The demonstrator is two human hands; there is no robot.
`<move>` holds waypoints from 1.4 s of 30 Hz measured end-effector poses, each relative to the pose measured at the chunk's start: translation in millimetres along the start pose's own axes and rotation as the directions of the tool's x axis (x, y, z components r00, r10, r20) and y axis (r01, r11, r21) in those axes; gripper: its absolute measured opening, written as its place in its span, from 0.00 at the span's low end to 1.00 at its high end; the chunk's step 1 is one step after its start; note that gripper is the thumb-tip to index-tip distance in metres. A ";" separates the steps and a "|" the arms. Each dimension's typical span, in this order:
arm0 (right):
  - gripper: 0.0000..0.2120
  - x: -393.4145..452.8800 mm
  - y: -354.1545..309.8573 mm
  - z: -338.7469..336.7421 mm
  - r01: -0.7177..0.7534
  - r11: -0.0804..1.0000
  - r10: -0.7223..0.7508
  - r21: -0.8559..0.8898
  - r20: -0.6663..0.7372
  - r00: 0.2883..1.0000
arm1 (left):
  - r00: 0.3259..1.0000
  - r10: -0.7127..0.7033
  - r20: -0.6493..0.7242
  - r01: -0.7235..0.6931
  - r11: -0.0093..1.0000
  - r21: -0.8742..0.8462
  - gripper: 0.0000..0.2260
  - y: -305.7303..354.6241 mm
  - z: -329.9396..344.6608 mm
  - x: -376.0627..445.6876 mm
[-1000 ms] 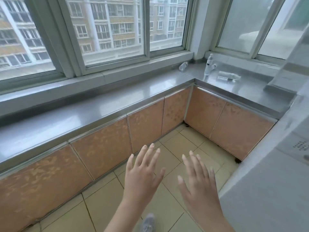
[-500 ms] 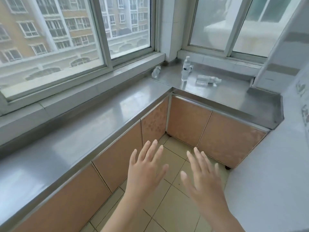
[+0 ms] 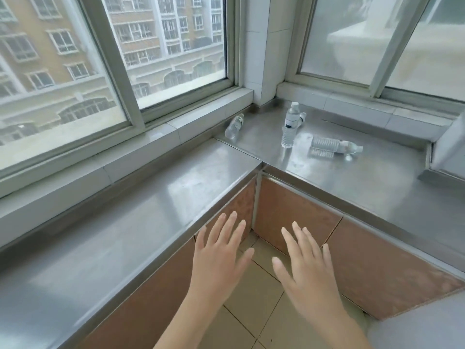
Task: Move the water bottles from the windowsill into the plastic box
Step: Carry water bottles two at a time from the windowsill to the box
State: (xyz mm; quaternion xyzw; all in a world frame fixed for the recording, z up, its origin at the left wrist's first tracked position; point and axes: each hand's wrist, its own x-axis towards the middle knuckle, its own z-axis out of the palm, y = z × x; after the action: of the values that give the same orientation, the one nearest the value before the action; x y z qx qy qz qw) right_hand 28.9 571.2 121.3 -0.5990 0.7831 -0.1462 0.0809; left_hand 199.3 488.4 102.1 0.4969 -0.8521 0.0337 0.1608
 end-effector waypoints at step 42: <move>0.38 645.9 194.4 85.1 -0.448 0.604 0.490 0.659 0.137 0.861 | 0.930 -0.303 0.208 0.309 0.951 0.005 0.30 -66.1 257.7 608.1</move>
State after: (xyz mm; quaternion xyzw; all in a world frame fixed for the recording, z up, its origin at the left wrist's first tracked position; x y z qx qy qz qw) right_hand -297.1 -14.7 8.9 -0.2978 0.8077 -0.4084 0.3035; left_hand -82.3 -109.3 38.6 0.6220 -0.7768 -0.0555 0.0819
